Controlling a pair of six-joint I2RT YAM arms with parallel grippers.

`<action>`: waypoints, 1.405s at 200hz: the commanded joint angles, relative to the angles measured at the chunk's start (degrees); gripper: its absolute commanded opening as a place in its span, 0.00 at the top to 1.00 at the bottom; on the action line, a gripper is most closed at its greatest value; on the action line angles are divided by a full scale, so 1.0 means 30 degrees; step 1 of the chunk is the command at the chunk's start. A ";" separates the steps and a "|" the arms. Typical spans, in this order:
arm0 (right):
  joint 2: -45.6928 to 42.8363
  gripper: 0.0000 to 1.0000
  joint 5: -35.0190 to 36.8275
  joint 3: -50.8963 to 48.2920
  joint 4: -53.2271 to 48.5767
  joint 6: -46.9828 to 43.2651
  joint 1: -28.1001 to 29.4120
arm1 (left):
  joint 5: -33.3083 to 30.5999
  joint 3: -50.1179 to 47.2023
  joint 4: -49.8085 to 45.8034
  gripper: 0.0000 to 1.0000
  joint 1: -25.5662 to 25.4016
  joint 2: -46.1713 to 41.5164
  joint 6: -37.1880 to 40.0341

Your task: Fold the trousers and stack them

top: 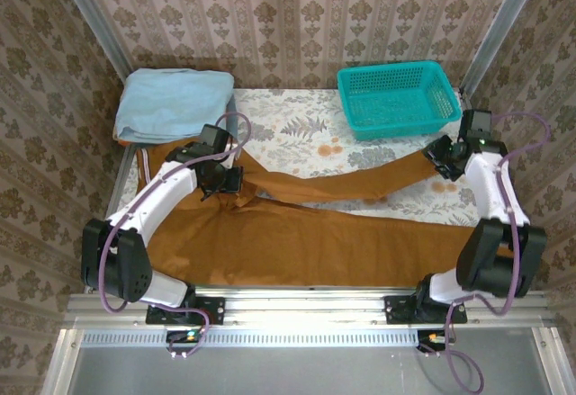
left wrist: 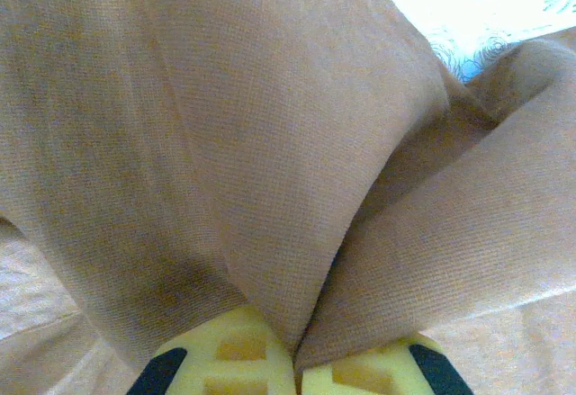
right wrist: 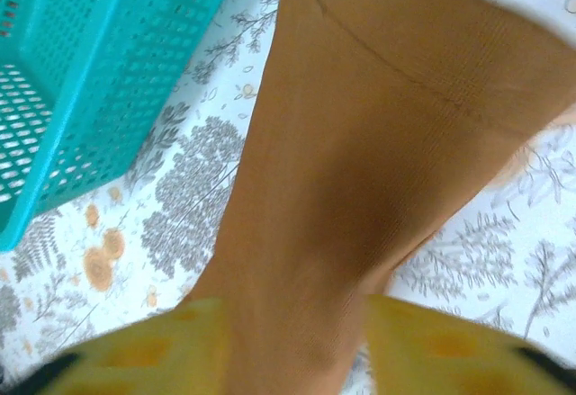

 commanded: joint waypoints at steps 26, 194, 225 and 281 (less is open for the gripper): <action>-0.1899 0.36 0.2290 -0.1310 -0.0454 -0.0002 -0.0043 | -0.0218 0.0159 -0.0101 0.48 -0.0395 -0.0924 -0.0743; 0.7238 1.00 0.1848 0.0095 0.0238 -0.0386 0.0835 | -0.0451 0.1311 -0.1273 0.04 0.2426 -0.3703 -0.0479; 0.5621 1.00 0.2626 -0.0849 0.0592 -0.0329 -0.1028 | 0.0017 0.1506 -0.1107 0.06 0.2717 -0.3560 -0.0285; 0.4145 0.56 0.2470 0.1517 -0.1340 -0.0830 0.5199 | -0.0055 0.1339 -0.0970 0.04 0.3213 -0.3612 -0.0289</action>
